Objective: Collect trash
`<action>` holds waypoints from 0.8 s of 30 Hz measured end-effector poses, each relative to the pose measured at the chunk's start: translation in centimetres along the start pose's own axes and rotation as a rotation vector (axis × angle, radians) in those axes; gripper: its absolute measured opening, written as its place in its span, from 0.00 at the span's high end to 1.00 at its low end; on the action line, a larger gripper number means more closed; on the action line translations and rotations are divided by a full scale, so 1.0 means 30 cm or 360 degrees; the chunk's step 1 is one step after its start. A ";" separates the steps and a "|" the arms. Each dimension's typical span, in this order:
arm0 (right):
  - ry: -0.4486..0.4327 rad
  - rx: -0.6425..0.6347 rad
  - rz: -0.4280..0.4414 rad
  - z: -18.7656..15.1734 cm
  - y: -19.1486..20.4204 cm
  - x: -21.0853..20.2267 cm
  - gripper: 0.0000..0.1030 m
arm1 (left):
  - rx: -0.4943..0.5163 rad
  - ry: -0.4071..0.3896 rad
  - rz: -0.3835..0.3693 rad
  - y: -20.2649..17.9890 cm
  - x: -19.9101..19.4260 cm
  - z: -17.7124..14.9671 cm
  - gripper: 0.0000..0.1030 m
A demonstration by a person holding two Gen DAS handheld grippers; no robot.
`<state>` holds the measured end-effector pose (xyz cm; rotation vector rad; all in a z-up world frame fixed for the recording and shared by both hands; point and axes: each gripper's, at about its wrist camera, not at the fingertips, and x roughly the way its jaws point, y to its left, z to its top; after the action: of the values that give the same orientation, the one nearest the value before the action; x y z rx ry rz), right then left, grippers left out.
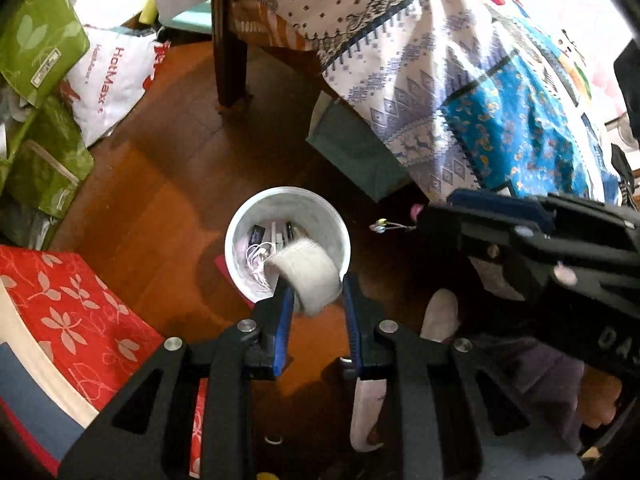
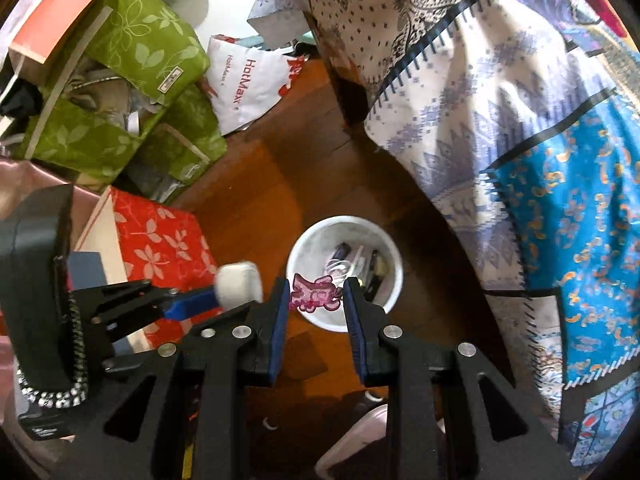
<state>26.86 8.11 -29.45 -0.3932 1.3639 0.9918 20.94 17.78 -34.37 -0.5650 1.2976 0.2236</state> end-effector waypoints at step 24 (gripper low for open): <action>-0.0613 0.0042 -0.0306 -0.185 0.047 -0.509 0.63 | 0.0102 -0.0579 0.0015 -0.120 -0.493 -0.024 0.65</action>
<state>23.84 -0.72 -16.07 -0.2891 0.9714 0.8379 17.98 16.65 -19.47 -0.4398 0.9512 0.2778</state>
